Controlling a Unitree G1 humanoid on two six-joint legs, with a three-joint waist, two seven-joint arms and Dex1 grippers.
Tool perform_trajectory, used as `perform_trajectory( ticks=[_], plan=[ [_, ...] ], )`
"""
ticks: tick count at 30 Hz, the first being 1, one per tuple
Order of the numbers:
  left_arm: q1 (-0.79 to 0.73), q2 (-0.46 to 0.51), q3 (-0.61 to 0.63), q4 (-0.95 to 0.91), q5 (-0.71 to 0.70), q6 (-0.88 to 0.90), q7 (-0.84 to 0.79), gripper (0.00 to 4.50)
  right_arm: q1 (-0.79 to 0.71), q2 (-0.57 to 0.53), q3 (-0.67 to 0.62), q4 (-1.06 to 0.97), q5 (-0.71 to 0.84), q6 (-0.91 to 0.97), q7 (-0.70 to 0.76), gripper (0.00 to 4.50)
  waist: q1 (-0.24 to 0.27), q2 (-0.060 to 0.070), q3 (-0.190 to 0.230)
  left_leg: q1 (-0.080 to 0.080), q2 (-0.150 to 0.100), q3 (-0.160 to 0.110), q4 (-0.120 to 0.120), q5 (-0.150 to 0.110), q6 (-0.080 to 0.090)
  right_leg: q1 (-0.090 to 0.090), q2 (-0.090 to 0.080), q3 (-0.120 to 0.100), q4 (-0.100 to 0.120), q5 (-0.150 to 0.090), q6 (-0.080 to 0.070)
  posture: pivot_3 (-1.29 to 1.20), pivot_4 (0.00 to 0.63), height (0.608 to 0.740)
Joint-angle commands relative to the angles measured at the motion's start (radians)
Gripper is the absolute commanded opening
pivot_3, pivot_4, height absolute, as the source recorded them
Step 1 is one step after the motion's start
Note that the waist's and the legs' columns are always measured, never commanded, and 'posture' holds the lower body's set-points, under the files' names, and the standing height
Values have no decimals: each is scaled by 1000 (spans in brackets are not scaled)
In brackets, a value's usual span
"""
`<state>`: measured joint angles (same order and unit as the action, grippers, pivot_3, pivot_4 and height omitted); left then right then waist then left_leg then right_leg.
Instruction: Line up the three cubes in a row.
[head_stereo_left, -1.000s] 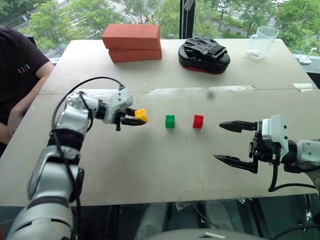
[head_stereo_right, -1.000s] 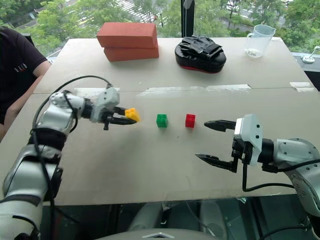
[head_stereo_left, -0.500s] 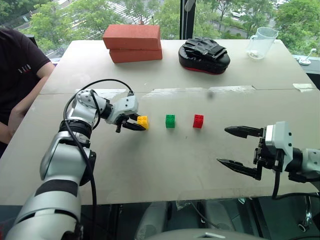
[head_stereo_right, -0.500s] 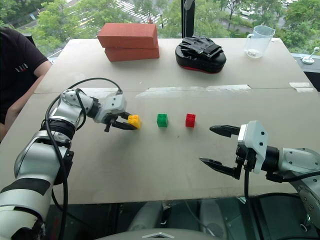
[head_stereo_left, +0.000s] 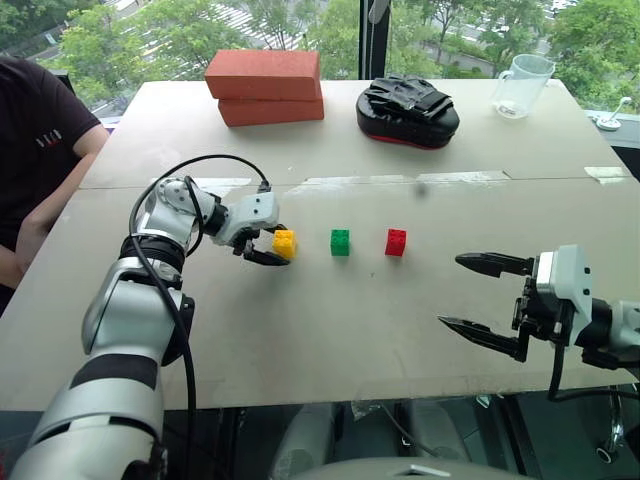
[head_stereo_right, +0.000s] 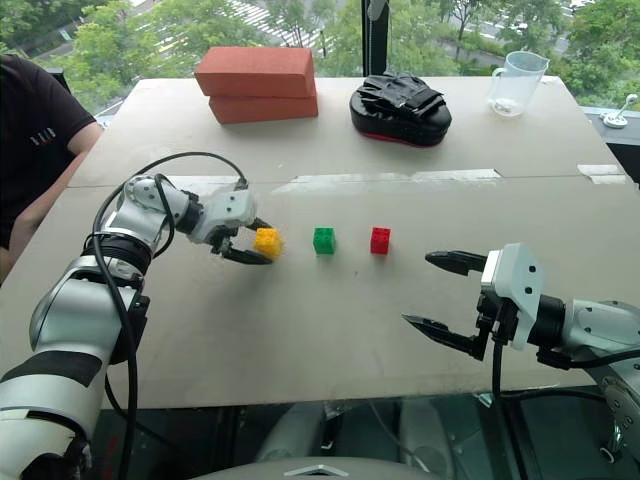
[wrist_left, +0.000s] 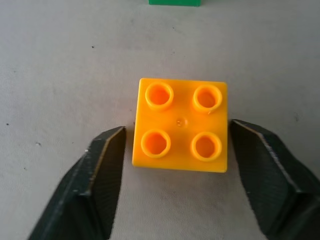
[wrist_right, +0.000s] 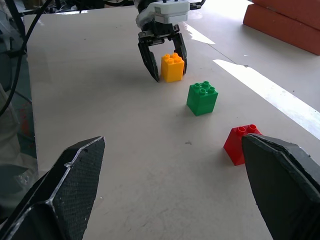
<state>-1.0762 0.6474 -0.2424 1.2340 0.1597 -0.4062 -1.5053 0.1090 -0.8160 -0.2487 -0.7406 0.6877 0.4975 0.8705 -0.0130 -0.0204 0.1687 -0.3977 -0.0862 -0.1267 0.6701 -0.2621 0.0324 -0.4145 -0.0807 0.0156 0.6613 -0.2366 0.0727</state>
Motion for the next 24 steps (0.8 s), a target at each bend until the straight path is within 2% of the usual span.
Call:
perform_trajectory(
  ticks=[1,8,10,11,12,13,15,17,19,21,24],
  plan=[
    [-7,17,31,-16,-17,-5,-19,4468,-6,-13,-30,-33,16,-6,-3,4500,0,0,0,0,0,0,0,0,0,0,0,0,0,0,0,0,150,740],
    [9,28,59,-38,-27,3,-33,4468,-2,-19,-33,-34,25,-2,-7,4500,-1,0,0,0,0,0,0,0,0,0,0,0,0,0,0,0,150,740],
    [362,144,282,-524,-241,355,6,4468,68,-5,-69,8,-38,14,-62,4500,-17,2,-1,0,0,0,0,0,0,0,0,0,0,0,0,0,150,740],
    [570,168,417,-806,-328,550,62,4468,99,3,-83,32,-69,21,-89,4500,-39,3,-2,1,2,2,-2,0,-1,-1,-1,5,0,0,0,0,150,740],
    [715,180,505,-1007,-389,688,112,4468,120,8,-92,46,-88,24,-106,4500,-53,2,-3,3,2,2,-4,0,-2,-2,-3,9,0,-1,1,0,150,740],
    [848,156,590,-1179,-430,797,183,4468,141,9,-98,60,-101,23,-112,4500,-65,2,-2,3,3,-1,-5,-2,-4,-4,-1,14,0,-1,0,0,150,740],
    [1041,110,692,-1413,-490,919,292,4468,169,17,-109,96,-127,8,-119,4500,-45,2,-2,1,2,-5,-5,-4,-5,-7,2,18,-1,-1,0,0,150,740],
    [1234,30,781,-1600,-542,1003,380,4468,195,33,-111,159,-164,-33,-110,4500,-23,3,-2,0,2,-5,-3,-5,-5,-7,1,19,-4,0,0,0,150,740],
    [1342,-23,822,-1696,-572,1027,442,4468,215,41,-112,205,-191,-76,-86,4500,4,5,-3,7,2,-4,-2,-7,-1,0,1,20,-4,0,-1,0,150,740],
    [1411,-73,843,-1741,-591,1015,497,4468,232,49,-116,253,-216,-113,-74,4500,30,8,-2,18,2,-4,-3,-9,0,12,1,19,-6,-1,-1,0,150,740],
    [1478,-117,835,-1774,-605,997,548,4468,255,55,-127,297,-235,-160,-49,4500,40,8,-2,21,7,-3,0,-10,-4,19,0,12,-7,-6,-1,0,150,740]
  ],
)
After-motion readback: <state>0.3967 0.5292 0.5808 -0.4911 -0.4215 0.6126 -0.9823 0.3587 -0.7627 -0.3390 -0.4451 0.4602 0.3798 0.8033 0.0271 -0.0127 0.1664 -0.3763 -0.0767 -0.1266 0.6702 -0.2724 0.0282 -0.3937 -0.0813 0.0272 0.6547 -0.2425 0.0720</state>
